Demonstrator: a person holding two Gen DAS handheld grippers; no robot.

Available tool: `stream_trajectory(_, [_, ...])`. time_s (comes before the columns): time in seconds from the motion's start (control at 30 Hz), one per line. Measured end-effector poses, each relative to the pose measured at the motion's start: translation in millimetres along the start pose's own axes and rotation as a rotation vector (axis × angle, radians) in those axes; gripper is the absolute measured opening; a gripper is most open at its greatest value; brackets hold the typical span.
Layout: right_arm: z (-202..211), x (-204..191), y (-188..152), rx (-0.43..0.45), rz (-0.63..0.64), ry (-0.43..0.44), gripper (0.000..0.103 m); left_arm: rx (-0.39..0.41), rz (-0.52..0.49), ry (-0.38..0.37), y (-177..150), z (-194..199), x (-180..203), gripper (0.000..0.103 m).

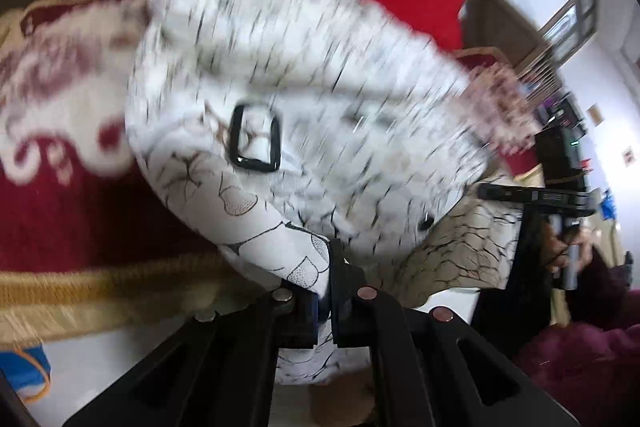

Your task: Fold large clothes

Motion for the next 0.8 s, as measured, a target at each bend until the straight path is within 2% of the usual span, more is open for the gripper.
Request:
stream_trajectory(0.17, [36,-23,68,0.133,0.003,0.092,0.007,0.149,0.002,-0.061,72,53,1,0.004])
stream_trajectory(0.23, [61,-21,109,0.253,-0.010,0.109,0.007,0.204,0.016,-0.066,106,66,-9,0.004])
stream_trajectory(0.3, [78,-5,154,0.348,-0.077,0.110,0.007,0.237,0.074,-0.067,139,71,-33,0.004])
stream_trajectory(0.37, [84,22,191,0.413,-0.160,0.094,0.007,0.242,0.132,-0.028,161,65,-61,0.005])
stream_trajectory(0.43, [82,61,229,0.417,-0.244,0.090,0.007,0.218,0.233,0.010,172,46,-98,0.006])
stream_trajectory(0.5, [69,90,244,0.380,-0.356,0.108,0.007,0.173,0.306,0.014,174,16,-119,0.008])
stream_trajectory(0.57, [42,99,250,0.340,-0.400,0.147,0.008,0.149,0.387,0.031,163,-2,-133,0.018])
stream_trajectory(0.6, [26,99,249,0.310,-0.411,0.140,0.009,0.150,0.415,0.014,158,-6,-135,0.029])
stream_trajectory(0.63, [4,89,251,0.291,-0.409,0.130,0.013,0.160,0.431,-0.016,151,-9,-135,0.036])
stream_trajectory(0.67, [0,89,248,0.279,-0.399,0.126,0.016,0.165,0.438,-0.025,145,-11,-133,0.041])
stream_trajectory(0.7, [-11,88,236,0.277,-0.390,0.126,0.018,0.166,0.449,-0.031,138,-10,-132,0.052])
stream_trajectory(0.73, [-7,87,231,0.276,-0.383,0.127,0.030,0.169,0.456,-0.044,131,-8,-129,0.058])
stream_trajectory(0.77, [-4,85,230,0.273,-0.376,0.126,0.054,0.178,0.454,-0.058,124,-4,-124,0.061])
stream_trajectory(0.8, [-8,85,224,0.273,-0.361,0.122,0.071,0.181,0.446,-0.057,120,-1,-121,0.068])
Point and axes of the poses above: each gripper's, at about its wrist camera, not at the fingertips, and z roughly against the way its jaws point, x to its right, y to its top, the point moved 6 cm from there along -z, roughly the way its jaws point, and after that the axes turned 1 degree about -z, right-handed, at the moved point
